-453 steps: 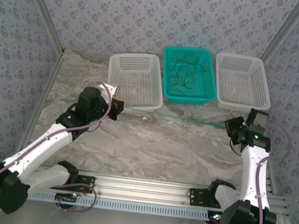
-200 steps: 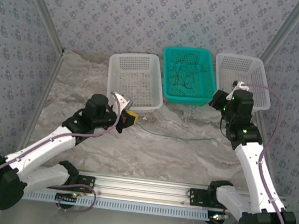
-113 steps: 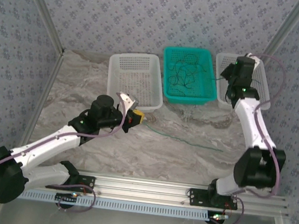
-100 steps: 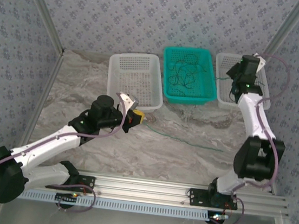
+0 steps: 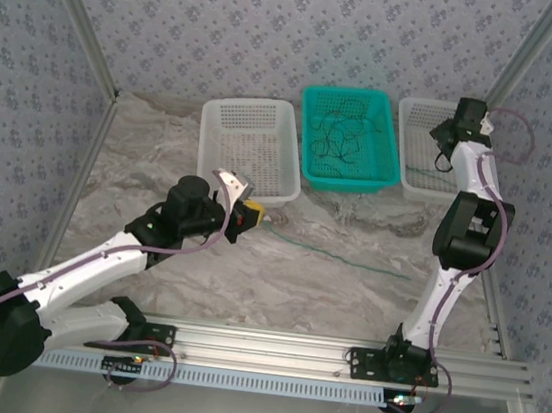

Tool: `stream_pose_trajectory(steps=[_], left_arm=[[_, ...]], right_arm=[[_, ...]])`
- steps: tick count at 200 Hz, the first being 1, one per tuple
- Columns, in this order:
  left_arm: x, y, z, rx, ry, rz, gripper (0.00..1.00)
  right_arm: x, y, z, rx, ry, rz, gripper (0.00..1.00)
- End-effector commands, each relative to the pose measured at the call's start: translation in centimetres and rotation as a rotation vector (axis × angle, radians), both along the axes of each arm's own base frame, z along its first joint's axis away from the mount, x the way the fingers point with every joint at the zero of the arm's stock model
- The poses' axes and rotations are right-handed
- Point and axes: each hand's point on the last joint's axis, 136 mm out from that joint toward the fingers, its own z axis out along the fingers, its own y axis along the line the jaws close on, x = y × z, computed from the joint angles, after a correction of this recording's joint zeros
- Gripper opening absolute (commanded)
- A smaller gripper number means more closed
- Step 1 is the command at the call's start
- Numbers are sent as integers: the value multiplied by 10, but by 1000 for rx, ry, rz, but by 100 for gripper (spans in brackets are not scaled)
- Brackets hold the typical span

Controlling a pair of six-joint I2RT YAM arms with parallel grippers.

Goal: Untangle the cables
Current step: Place the cable in the container.

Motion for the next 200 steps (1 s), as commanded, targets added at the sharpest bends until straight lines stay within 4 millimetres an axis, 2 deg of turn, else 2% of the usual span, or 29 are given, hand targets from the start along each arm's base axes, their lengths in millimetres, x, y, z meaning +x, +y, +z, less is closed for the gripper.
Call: stream_pose_trajectory(steps=[1, 28, 59, 74, 98, 100, 108, 109, 119, 137, 166, 183, 200], left_arm=[[2, 0, 10, -16, -36, 13, 0], [5, -1, 11, -17, -36, 21, 0], [11, 3, 13, -4, -47, 56, 0], [13, 3, 17, -7, -59, 64, 0], [20, 3, 18, -5, -65, 88, 0], [20, 3, 18, -4, -65, 89, 0], [22, 3, 18, -5, -65, 99, 0], [22, 3, 17, -4, -65, 100, 0], [25, 3, 15, -4, -63, 110, 0], [30, 2, 14, -6, -61, 125, 0], [32, -1, 10, 0, -55, 122, 0], [32, -1, 9, 6, -55, 120, 0], [33, -1, 7, 10, -58, 121, 0]], right_arm=[[-15, 20, 51, 1, -70, 28, 81], [-44, 41, 79, -50, -100, 105, 82], [-97, 74, 111, -56, -199, 178, 82], [-130, 90, 115, -13, -227, 195, 81], [-183, 103, 112, 76, -217, 148, 81], [-190, 104, 101, 87, -189, 140, 81], [-208, 108, 84, 123, -138, 119, 81], [-210, 109, 88, 129, -151, 118, 81], [-228, 120, 75, 183, -119, 120, 81], [-255, 144, 44, 293, -55, 131, 81], [-306, 171, -28, 463, 224, 72, 81], [-338, 171, -62, 474, 424, 22, 81], [-361, 166, -89, 457, 565, -44, 81]])
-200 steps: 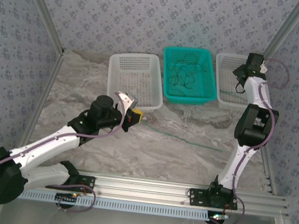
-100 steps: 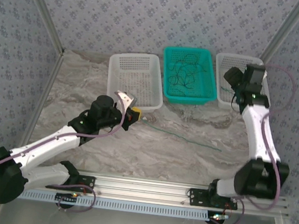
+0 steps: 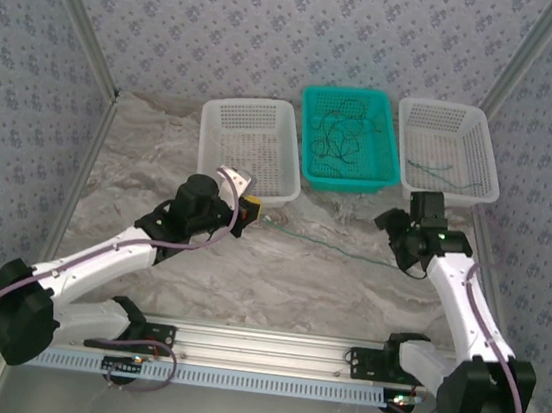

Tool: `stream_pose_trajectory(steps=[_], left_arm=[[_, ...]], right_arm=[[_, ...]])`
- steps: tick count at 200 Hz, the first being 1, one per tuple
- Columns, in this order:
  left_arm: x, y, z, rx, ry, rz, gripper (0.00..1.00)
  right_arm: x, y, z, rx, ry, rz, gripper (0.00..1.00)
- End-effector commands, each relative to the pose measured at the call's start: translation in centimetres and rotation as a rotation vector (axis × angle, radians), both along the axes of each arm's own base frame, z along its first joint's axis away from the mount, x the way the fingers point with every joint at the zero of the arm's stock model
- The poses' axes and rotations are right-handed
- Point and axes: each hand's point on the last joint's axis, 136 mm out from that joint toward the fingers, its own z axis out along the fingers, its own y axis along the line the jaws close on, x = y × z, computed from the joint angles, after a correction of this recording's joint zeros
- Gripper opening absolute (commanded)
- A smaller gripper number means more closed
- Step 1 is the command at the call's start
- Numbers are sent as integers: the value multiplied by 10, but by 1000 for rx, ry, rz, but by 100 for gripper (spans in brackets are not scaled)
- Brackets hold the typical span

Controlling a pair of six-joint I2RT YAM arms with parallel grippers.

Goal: Untangle the cables
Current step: Place the cable in the container.

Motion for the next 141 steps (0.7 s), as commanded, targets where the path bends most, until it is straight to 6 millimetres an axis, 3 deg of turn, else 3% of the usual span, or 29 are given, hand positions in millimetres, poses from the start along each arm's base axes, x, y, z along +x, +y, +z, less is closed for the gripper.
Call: stream_pose_trajectory(steps=[1, 14, 40, 97, 121, 141], left_arm=[[6, -6, 25, -43, -62, 3, 0], [7, -7, 22, -37, -61, 0, 0], [7, -8, 24, -35, -63, -9, 0], [2, -7, 23, -19, -68, -25, 0], [2, -6, 22, -26, -71, -25, 0], [3, -7, 23, -26, -71, -25, 0]], right_arm=[[-54, 0, -42, 25, 297, -81, 81], [-58, -3, -59, 22, 338, -108, 81], [-40, -7, -78, 22, 310, -119, 80], [-10, -20, -76, -45, 244, -137, 80], [-12, -23, -83, -52, 253, -170, 79], [-13, -24, -92, -42, 253, -198, 73]])
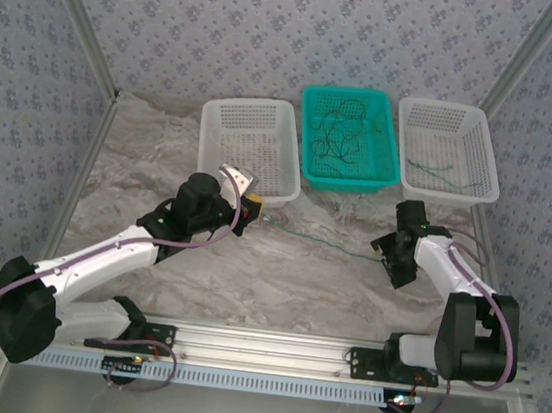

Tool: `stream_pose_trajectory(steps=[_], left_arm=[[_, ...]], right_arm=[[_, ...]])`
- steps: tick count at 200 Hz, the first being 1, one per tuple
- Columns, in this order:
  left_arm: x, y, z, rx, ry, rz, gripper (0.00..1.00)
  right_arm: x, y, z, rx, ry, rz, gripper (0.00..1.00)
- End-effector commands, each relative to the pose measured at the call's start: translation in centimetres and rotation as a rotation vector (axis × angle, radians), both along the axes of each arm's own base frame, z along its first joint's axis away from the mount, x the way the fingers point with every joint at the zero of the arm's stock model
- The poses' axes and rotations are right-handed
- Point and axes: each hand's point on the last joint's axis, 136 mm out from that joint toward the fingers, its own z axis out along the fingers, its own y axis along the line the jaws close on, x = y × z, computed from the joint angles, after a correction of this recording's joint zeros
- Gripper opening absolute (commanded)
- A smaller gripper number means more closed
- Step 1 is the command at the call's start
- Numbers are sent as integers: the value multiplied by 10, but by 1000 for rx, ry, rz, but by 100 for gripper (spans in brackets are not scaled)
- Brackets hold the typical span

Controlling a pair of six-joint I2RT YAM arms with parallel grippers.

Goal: Untangle the cables
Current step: Place the cable in the container.

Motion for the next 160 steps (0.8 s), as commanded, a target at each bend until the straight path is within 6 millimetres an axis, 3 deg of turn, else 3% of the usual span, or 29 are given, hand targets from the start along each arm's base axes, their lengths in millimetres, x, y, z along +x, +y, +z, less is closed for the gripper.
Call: stream_pose_trajectory(steps=[1, 38, 81, 108, 131, 160], left_arm=[[0, -5, 22, -34, -53, -19, 0], [-2, -3, 23, -29, -53, -19, 0], [-2, 3, 22, -26, -46, 10, 0], [-2, 8, 19, -26, -37, 35, 0], [5, 23, 12, 18, -23, 120, 0], [24, 59, -12, 78, 72, 314, 0]], right_arm=[[2, -8, -9, -23, -2, -67, 72], [7, -15, -16, -45, -12, -77, 42], [4, -20, -27, -56, 17, -104, 27], [-1, -29, -27, -84, 31, -132, 0], [-6, -41, -21, -101, 23, -173, 0], [-20, -60, -8, -124, 15, -253, 0]])
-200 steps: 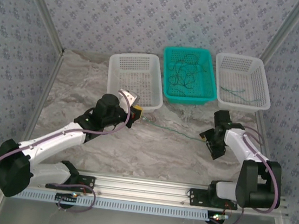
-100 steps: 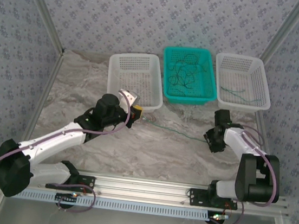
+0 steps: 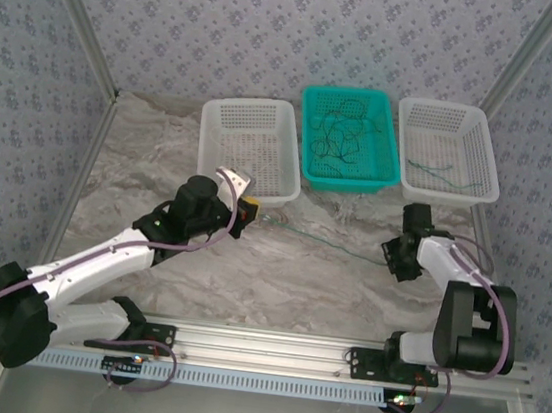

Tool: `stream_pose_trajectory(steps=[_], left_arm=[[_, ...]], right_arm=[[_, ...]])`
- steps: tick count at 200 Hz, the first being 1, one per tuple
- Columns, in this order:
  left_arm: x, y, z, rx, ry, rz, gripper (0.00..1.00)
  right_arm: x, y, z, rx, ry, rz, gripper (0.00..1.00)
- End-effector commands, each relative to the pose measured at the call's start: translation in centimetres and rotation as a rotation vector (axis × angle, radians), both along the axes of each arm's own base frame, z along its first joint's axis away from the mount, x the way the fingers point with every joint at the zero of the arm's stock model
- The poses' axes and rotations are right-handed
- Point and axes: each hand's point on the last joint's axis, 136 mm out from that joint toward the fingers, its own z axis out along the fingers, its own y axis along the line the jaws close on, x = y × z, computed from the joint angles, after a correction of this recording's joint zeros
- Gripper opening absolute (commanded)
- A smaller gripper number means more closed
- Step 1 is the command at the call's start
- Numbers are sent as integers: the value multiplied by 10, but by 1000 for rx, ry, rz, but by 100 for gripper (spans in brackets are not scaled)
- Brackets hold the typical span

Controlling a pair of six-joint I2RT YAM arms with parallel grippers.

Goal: Untangle the cables
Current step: Place the cable in the container.

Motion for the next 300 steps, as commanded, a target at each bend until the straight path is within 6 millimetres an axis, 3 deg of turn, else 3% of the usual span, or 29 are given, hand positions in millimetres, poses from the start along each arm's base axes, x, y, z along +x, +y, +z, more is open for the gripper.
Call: stream_pose_trajectory(steps=[1, 12, 28, 60, 83, 114, 138, 141, 155, 198, 238, 300], left_arm=[[27, 45, -7, 45, 34, 243, 0], [31, 52, -14, 19, 77, 269, 0], [29, 44, -11, -49, 82, 218, 0], [20, 18, 16, -156, 9, 74, 2], [9, 3, 31, -177, -52, -16, 16], [0, -7, 37, -179, -89, -64, 36], [-1, -4, 40, -209, -113, -53, 46], [-1, -4, 41, -212, -119, -52, 48], [-1, -3, 43, -217, -129, -50, 53], [-6, -2, 47, -215, -138, -67, 75], [-11, -6, 48, -220, -145, -103, 92], [-21, -24, 54, -214, -156, -206, 95]], right_arm=[[-28, -34, 4, -102, 59, -105, 0], [-26, -37, 13, -106, 26, -106, 0], [-15, -34, 31, -120, -45, -53, 0], [25, 0, 87, -33, -286, 151, 0], [54, 20, 151, 13, -534, 263, 0], [67, 18, 240, -48, -719, 315, 0], [71, 5, 287, -87, -797, 275, 0], [72, 3, 304, -98, -832, 270, 0], [76, -11, 332, -147, -882, 228, 0], [77, -63, 416, -483, -1007, 84, 0], [87, -98, 464, -698, -1071, -61, 0], [131, -130, 525, -1038, -1056, -111, 0]])
